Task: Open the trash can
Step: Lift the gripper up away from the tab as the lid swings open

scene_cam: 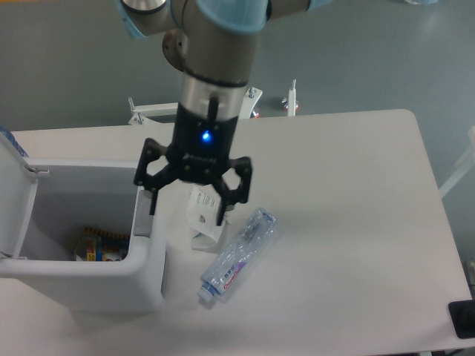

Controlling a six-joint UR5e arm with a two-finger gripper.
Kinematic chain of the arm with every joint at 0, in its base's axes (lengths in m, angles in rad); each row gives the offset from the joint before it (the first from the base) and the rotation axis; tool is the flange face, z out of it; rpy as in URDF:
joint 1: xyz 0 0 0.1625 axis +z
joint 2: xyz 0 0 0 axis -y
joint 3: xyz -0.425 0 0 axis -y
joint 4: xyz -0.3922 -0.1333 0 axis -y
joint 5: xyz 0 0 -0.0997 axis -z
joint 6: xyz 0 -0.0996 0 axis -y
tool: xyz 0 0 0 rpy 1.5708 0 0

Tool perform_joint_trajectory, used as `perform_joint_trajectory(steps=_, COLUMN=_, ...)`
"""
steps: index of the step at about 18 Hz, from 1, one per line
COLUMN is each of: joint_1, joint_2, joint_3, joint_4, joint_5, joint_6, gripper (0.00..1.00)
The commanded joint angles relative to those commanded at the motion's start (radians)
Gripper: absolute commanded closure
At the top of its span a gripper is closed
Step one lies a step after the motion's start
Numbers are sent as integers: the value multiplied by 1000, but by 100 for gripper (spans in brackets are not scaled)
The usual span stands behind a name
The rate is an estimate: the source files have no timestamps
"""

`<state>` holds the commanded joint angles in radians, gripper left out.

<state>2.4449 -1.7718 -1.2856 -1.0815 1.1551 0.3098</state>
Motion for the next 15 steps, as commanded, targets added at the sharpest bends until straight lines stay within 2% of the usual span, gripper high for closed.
perform_joint_trajectory(steps=2, joint_1=17, joint_2=3, joint_3=6, joint_4=-3, joint_5=23, joint_6=66, gripper=0)
perform_joint_trajectory(steps=5, joint_1=25, joint_2=14, joint_3=-8, joint_4=-14, joint_5=208, joint_6=213, gripper=0)
perform_joint_trajectory(steps=7, joint_1=23, joint_2=14, joint_3=-15, joint_4=-15, joint_5=291, joint_6=273, gripper=0)
perform_joint_trajectory(steps=12, joint_1=55, joint_2=35, joint_3=-69, joint_4=-15, joint_5=325, joint_6=411, gripper=0)
perform_joint_trajectory(steps=15, joint_1=65, joint_2=37, joint_3=-74, joint_4=-15, joint_5=324, joint_6=419, gripper=0)
